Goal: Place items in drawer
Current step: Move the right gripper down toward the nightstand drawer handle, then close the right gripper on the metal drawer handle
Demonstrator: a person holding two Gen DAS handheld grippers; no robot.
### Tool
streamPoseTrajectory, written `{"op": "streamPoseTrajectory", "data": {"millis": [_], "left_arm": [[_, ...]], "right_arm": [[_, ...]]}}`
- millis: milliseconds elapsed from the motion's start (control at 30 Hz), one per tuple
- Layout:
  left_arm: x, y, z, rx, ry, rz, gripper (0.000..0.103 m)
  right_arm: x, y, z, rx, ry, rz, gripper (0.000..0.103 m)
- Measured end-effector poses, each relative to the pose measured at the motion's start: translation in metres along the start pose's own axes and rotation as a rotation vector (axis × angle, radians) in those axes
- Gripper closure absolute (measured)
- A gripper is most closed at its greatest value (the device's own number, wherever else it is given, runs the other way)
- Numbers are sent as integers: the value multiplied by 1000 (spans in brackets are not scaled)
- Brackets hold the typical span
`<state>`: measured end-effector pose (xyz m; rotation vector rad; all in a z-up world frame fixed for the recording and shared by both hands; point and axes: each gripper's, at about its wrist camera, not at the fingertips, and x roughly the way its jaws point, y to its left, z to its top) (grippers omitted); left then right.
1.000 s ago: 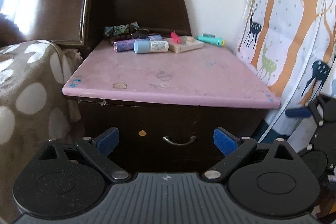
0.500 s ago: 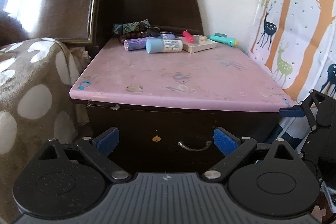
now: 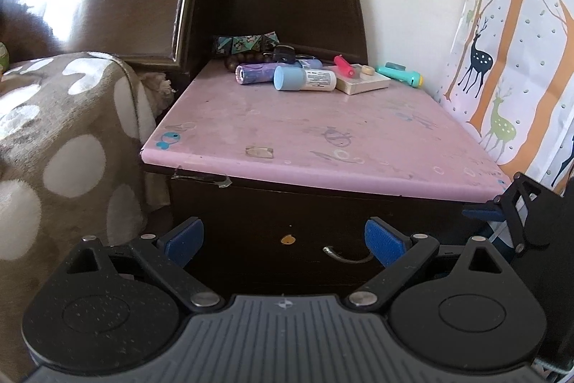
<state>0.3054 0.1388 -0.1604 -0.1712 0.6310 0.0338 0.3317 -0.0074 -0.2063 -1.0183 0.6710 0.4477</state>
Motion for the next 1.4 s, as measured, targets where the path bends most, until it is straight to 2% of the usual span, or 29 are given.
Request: {"op": "streamPoseTrajectory", "data": {"millis": [267, 433, 500, 533, 633, 767, 900, 967, 1067, 1300, 1400], "left_arm": [[-3, 9, 1, -14, -2, 4, 5], [-4, 20, 0, -30, -1, 23, 5], [-4, 26, 0, -44, 4, 31, 5], [-3, 29, -1, -51, 6, 35, 5], [-6, 38, -1, -65, 3, 45, 5], [-8, 49, -2, -77, 2, 55, 5], [-9, 52, -3, -82, 5, 52, 5], [-9, 52, -2, -80, 4, 48, 5], [-8, 50, -2, -78, 7, 44, 5], [-7, 51, -2, -82, 10, 42, 5], [-6, 51, -2, -80, 13, 42, 5]], "right_arm": [[3, 15, 10, -85, 10, 3, 5], [5, 33, 12, -186, -21, 3, 7], [6, 40, 13, -226, -34, 3, 39], [6, 43, 13, -247, -40, 3, 65], [8, 54, 14, -307, -59, 2, 65], [15, 66, 15, -379, -70, 10, 54], [27, 75, 15, -442, -71, 23, 52], [36, 77, 13, -466, -71, 14, 40], [47, 77, 12, -481, -77, 12, 34], [71, 79, 12, -495, -67, 11, 35], [75, 83, 9, -495, -53, 4, 42]]}}
